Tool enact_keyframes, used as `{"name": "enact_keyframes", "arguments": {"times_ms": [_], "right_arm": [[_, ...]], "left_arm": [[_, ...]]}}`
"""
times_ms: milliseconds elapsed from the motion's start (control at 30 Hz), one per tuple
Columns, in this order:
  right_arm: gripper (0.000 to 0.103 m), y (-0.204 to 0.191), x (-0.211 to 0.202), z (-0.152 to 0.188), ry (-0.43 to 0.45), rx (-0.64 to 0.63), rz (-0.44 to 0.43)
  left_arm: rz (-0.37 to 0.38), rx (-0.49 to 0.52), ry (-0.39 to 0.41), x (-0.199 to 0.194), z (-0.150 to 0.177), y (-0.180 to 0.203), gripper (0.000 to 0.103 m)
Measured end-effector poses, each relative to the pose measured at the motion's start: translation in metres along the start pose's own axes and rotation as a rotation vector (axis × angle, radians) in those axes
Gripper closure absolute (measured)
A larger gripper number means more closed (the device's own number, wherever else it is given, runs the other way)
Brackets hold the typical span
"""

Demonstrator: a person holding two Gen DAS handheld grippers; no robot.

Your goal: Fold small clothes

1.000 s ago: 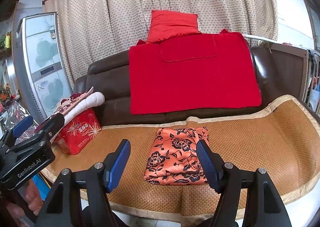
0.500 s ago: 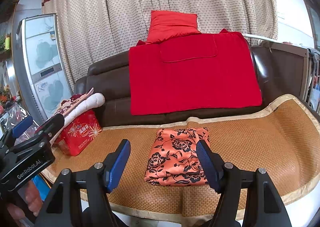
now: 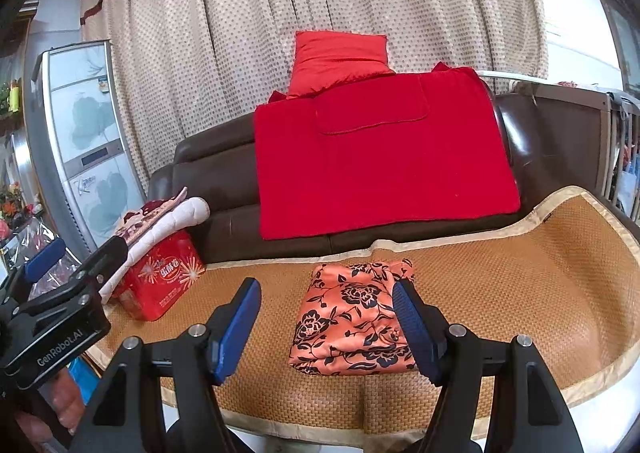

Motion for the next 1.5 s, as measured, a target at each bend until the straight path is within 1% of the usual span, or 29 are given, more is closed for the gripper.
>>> {"name": "enact_keyframes", "arguments": {"times_ms": [567,1133,1500], "right_arm": [[0.031,0.006,0.005,0.001,-0.008,0.016,0.013],[0.031,0.012,-0.012,-0.003,0.023,0.032,0.000],[0.031,0.014,-0.006,-0.001,0.008,0.031,0.004]], "left_arm": [[0.007,0.009,-0.016,0.008,0.003,0.002,0.000],[0.004,0.027,0.016,-0.007,-0.001,0.005,0.000],[0.008,0.030,0.006,-0.001,0.003,0.003,0.000]]}}
Point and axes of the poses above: each gripper's, at about its wrist camera, not at the fingertips, and x roughly the way its jaws point, y to its right, z to its underside, the point moved 2 cm from there along x, roughly the way its jaws point, and after that the axes turned 13 degrees about x, right-handed, at the moved point
